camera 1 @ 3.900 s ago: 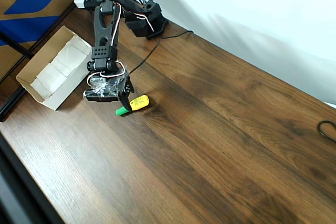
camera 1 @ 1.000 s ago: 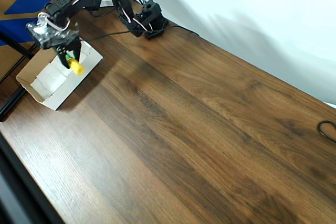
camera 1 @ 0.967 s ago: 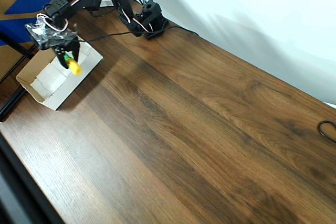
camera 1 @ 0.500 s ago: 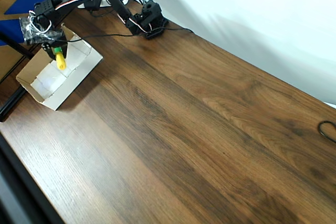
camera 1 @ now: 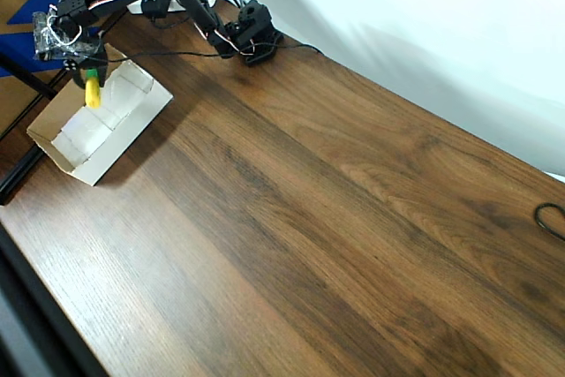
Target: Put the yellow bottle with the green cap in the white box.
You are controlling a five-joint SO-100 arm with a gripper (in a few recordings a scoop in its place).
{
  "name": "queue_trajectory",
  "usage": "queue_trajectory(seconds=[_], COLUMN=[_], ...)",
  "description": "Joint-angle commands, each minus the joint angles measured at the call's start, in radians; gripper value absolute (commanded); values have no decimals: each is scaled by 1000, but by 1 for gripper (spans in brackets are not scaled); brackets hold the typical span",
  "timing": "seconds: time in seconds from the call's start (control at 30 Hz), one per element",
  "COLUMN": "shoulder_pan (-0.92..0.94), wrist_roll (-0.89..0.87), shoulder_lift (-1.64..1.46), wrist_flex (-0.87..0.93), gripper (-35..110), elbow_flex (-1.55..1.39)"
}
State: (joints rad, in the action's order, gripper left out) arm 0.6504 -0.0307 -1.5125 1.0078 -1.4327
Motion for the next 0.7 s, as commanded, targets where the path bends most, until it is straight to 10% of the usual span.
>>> queue_trajectory(seconds=[0.0, 0.67], shoulder_pan=[-6, -328], wrist_roll=[-5, 124], shoulder_lift=[-38, -630], wrist_flex=[-5, -249], gripper=[20, 0], elbow_flex=[49, -580])
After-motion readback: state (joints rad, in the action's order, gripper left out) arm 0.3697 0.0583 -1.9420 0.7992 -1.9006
